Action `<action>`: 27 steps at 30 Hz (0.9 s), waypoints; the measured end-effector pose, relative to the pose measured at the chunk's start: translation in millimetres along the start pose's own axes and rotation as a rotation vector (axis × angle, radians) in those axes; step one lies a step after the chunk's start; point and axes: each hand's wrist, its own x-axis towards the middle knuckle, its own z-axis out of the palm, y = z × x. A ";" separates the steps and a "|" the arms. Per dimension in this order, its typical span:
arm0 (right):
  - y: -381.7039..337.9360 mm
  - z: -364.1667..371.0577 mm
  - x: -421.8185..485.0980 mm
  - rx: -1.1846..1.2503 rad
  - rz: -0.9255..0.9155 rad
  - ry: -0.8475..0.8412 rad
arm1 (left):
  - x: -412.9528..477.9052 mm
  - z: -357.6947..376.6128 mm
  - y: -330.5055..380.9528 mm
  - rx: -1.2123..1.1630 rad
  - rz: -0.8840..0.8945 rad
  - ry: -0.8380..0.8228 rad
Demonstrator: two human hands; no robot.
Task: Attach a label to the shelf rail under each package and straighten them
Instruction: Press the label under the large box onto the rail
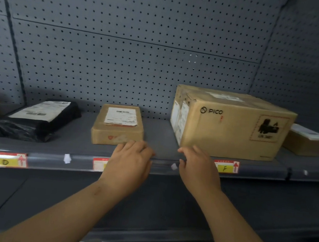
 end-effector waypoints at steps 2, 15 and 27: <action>29.4 -12.3 0.3 -0.029 0.007 0.002 | 13.3 8.2 26.7 -0.010 0.007 -0.003; 170.9 -55.1 11.6 -0.076 -0.033 -0.146 | 70.9 68.3 152.5 -0.078 -0.034 -0.129; 190.7 -54.5 13.3 -0.046 -0.136 -0.169 | 71.6 81.8 169.3 -0.092 -0.130 -0.179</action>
